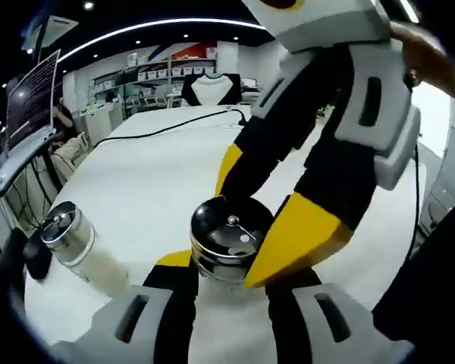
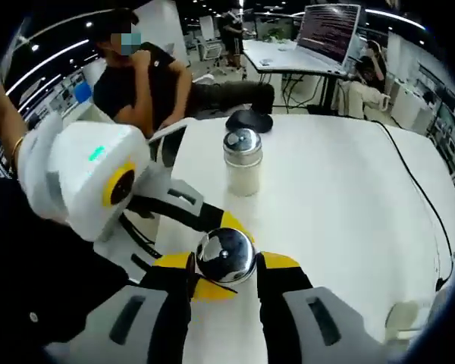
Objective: Rotate the seasoning bottle until the label or dispensing opening points toward the visible target arrow and the bottle remains upright within the marked orientation range
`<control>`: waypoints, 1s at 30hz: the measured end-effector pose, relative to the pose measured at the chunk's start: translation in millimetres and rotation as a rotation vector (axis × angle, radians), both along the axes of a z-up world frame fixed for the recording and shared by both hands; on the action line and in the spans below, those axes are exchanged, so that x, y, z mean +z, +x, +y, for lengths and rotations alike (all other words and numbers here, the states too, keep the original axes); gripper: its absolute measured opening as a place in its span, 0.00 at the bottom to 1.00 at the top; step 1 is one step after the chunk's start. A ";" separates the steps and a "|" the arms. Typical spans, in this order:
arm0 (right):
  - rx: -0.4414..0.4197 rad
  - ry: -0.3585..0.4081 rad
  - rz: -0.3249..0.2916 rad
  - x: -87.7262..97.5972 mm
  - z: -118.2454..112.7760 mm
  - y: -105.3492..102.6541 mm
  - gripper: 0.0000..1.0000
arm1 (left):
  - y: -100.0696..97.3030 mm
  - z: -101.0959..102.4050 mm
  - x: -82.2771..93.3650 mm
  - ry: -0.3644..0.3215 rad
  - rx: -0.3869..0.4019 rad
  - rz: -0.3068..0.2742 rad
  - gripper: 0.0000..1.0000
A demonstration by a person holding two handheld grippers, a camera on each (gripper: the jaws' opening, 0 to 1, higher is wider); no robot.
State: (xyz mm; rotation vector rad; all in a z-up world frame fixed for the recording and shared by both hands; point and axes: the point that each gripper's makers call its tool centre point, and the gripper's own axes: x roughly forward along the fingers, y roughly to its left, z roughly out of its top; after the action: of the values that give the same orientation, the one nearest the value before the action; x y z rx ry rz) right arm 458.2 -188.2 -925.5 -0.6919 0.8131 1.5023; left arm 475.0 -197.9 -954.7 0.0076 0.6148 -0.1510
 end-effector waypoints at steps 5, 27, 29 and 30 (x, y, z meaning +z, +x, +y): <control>-0.085 0.012 -0.020 -3.0 1.7 1.1 0.30 | 0.7 -1.5 -3.5 0.065 -0.029 0.016 0.36; 0.145 0.015 -0.060 -3.7 -0.8 -0.7 0.30 | -1.1 3.2 -8.5 0.060 -0.260 0.034 0.44; 0.183 0.021 -0.057 -3.2 -1.5 -2.1 0.30 | -0.6 3.7 -9.1 0.047 -0.278 0.038 0.50; 0.197 0.021 -0.057 -3.0 -1.7 -1.9 0.30 | -0.2 3.5 -9.2 0.044 -0.290 0.037 0.50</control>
State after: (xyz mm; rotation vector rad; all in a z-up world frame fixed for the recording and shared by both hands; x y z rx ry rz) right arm 456.2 -190.0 -928.5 -0.8142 0.7011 1.6577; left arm 474.8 -194.4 -964.0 0.1375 0.6523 -0.4186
